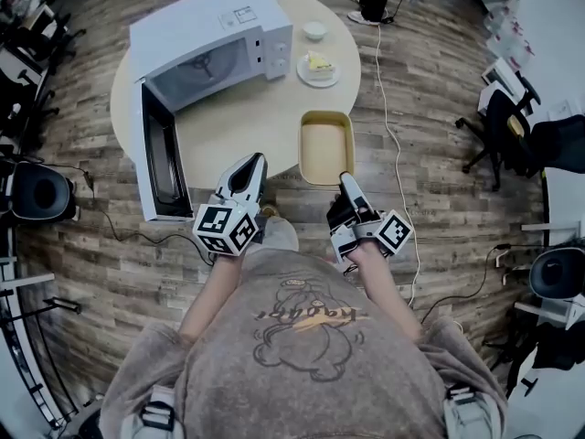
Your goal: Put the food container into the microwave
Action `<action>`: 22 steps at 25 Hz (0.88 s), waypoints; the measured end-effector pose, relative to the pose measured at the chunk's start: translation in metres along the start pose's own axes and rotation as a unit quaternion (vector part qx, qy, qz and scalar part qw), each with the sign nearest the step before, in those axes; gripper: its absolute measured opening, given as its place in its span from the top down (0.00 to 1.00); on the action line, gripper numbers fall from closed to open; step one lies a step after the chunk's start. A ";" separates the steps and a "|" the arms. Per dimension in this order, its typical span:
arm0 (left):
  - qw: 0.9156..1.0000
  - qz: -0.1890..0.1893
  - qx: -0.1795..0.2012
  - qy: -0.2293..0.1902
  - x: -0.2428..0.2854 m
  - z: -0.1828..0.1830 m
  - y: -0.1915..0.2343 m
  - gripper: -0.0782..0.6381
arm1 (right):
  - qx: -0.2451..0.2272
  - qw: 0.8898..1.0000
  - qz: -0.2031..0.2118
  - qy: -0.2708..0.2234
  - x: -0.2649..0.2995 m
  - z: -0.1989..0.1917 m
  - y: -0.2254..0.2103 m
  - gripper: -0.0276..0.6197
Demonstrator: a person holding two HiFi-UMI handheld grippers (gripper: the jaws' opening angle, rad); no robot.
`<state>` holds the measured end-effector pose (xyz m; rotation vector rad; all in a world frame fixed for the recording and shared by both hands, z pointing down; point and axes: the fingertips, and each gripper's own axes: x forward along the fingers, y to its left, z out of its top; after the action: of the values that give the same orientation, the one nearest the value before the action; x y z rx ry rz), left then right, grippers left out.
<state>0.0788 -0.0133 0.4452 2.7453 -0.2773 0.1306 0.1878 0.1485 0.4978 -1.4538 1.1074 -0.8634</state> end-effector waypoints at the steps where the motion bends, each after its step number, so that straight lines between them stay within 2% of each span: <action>1: 1.000 0.004 -0.001 -0.002 0.004 0.004 0.007 0.84 | 0.000 1.000 0.002 0.005 0.011 0.000 0.000 0.61; 8: 0.999 0.039 0.002 -0.015 0.019 0.030 0.058 0.84 | 0.009 0.998 0.014 0.056 0.084 -0.016 0.003 0.61; 15: 0.996 0.076 -0.012 -0.033 0.027 0.051 0.107 0.84 | 0.003 0.994 0.014 0.111 0.148 -0.034 -0.001 0.61; 22: 0.993 0.101 -0.018 -0.054 0.037 0.073 0.145 0.84 | -0.003 0.988 0.010 0.155 0.197 -0.047 -0.008 0.61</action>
<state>0.0883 -0.1795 0.4342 2.6867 -0.5827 0.0305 0.2056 -0.0536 0.5031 -1.3403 1.3518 -1.0980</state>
